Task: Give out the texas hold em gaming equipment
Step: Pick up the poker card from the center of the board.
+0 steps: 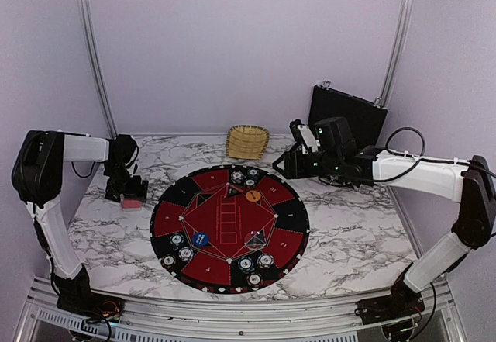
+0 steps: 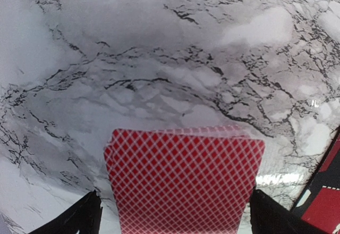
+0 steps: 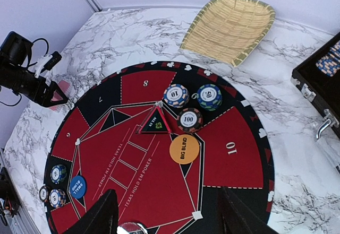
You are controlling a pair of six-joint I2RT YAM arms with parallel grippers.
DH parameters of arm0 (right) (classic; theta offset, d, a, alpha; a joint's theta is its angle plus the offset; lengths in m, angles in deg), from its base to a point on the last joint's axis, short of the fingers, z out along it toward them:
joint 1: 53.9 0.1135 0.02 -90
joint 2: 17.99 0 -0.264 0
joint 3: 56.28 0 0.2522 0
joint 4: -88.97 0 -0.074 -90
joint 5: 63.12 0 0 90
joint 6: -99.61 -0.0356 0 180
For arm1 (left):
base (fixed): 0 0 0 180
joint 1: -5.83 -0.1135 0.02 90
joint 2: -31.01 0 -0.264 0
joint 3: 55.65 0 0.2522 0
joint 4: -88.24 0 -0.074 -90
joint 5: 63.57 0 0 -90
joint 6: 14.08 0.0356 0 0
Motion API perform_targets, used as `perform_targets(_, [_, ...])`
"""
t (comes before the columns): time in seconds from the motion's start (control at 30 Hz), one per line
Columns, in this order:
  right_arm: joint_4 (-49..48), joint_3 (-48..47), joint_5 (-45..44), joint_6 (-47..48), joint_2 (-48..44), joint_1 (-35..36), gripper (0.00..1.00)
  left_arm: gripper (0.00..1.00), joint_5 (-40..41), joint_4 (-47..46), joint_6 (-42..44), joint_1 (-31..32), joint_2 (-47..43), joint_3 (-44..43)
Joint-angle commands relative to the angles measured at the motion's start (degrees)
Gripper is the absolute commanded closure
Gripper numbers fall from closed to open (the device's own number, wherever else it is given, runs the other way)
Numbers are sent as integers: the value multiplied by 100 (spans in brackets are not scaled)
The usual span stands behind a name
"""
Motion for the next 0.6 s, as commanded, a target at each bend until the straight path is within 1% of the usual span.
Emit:
perform_targets(0.0, [-202, -6, 21, -25, 36, -40, 39, 1, -132, 230, 163, 22, 269, -75])
perform_targets(0.1, [-222, 9, 20, -41, 28, -38, 39, 3, -150, 235, 125, 67, 320, -41])
perform_targets(0.3, [-283, 38, 51, -52, 51, -39, 39, 15, -54, 266, 78, 115, 546, -81])
perform_targets(0.37, [-297, 53, 63, -57, 59, -39, 39, 22, 10, 281, 63, 112, 600, -59])
perform_targets(0.43, [-331, 86, 81, -69, 66, -33, 39, 27, 27, 282, 41, 110, 616, -47])
perform_targets(0.57, [-342, 70, 153, -82, 146, -37, 39, 40, -88, 298, 19, 119, 585, -32])
